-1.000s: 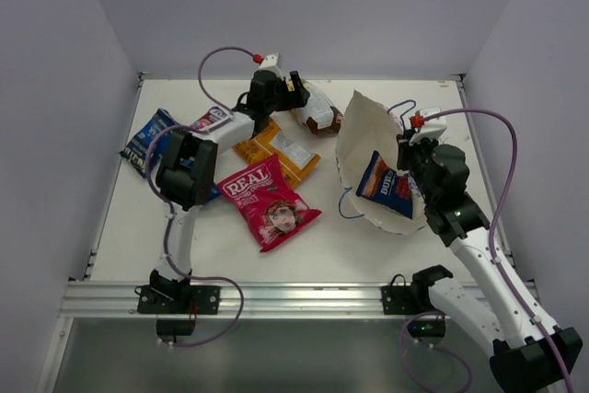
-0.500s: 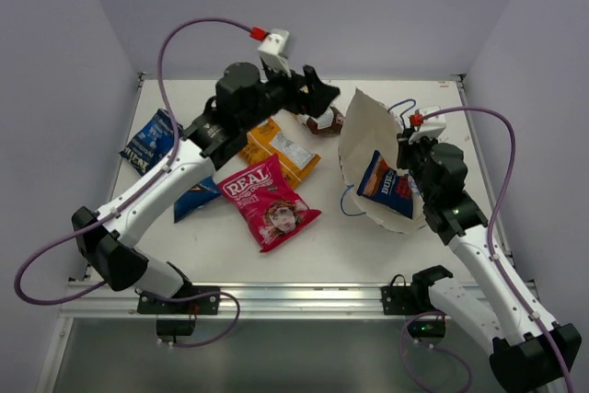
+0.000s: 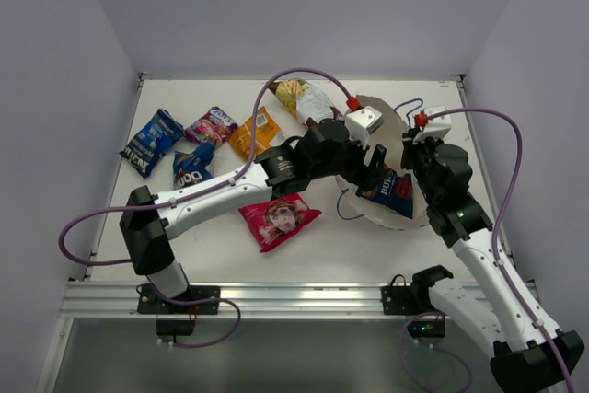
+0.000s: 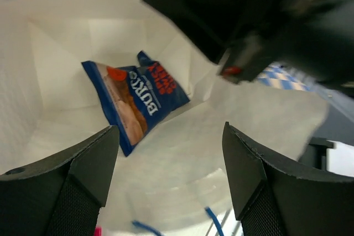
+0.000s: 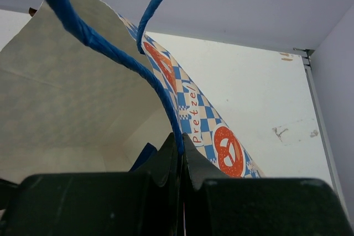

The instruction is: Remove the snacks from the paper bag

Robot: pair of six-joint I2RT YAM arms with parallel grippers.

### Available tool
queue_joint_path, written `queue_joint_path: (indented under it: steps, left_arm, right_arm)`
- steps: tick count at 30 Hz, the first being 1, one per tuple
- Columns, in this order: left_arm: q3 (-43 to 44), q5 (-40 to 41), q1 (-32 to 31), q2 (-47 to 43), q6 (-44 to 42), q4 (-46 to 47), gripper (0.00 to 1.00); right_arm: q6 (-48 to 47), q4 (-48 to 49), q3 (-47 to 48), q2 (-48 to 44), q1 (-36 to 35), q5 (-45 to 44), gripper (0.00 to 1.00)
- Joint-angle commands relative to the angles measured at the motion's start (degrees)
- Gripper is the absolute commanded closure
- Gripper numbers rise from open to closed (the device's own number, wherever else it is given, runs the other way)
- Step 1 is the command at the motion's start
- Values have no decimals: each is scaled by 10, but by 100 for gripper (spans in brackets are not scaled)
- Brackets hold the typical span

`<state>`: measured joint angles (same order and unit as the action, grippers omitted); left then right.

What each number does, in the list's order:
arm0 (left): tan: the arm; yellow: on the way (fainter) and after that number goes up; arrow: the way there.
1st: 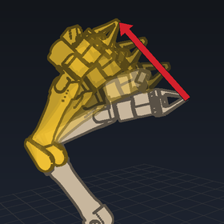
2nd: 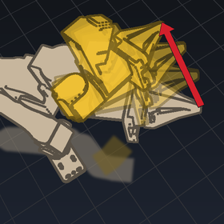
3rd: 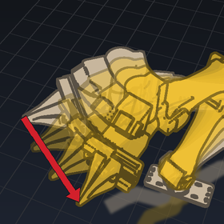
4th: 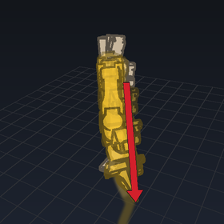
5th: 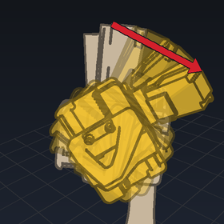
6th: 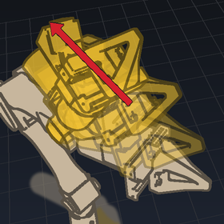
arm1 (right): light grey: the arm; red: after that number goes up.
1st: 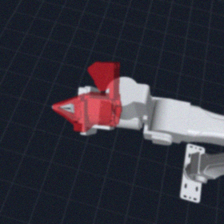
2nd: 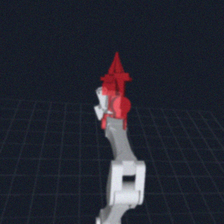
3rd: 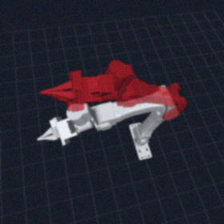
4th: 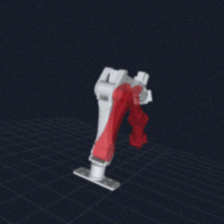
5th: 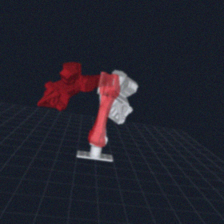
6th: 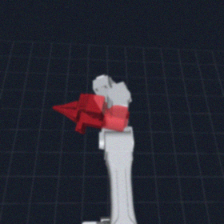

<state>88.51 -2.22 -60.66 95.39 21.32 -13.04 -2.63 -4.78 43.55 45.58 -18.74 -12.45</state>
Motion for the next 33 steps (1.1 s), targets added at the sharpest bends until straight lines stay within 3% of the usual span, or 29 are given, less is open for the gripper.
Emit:
queue_joint_path:
  steps: [1, 13, 21, 25, 28, 29, 30, 33]
  left_arm:
    - [26, 44, -1, 19, -21, -8, 20]
    - [78, 128, -1, 158, -31, -9, 9]
    - [141, 153, 5, 264, -24, 0, 10]
    - [156, 148, 8, 291, -17, -3, 21]
    - [153, 135, 9, 284, -15, -5, 43]
    - [144, 130, 9, 268, -15, -5, 58]
    - [140, 128, 9, 256, -15, -5, 66]
    - [117, 115, 9, 203, -15, -2, 82]
  right_arm:
    - [-8, -24, 38, -23, 0, -14, 100]
    - [-9, -34, 43, -43, -1, 37, 100]
    - [-4, -31, 35, -43, -3, 62, 100]
    - [-4, -29, 32, -39, -3, 63, 100]
    - [-5, -28, 30, -39, -3, 58, 100]
    - [-4, -27, 29, -39, -3, 56, 100]
    - [-4, -26, 29, -39, -3, 52, 100]
    - [-4, -24, 27, -37, -3, 35, 100]
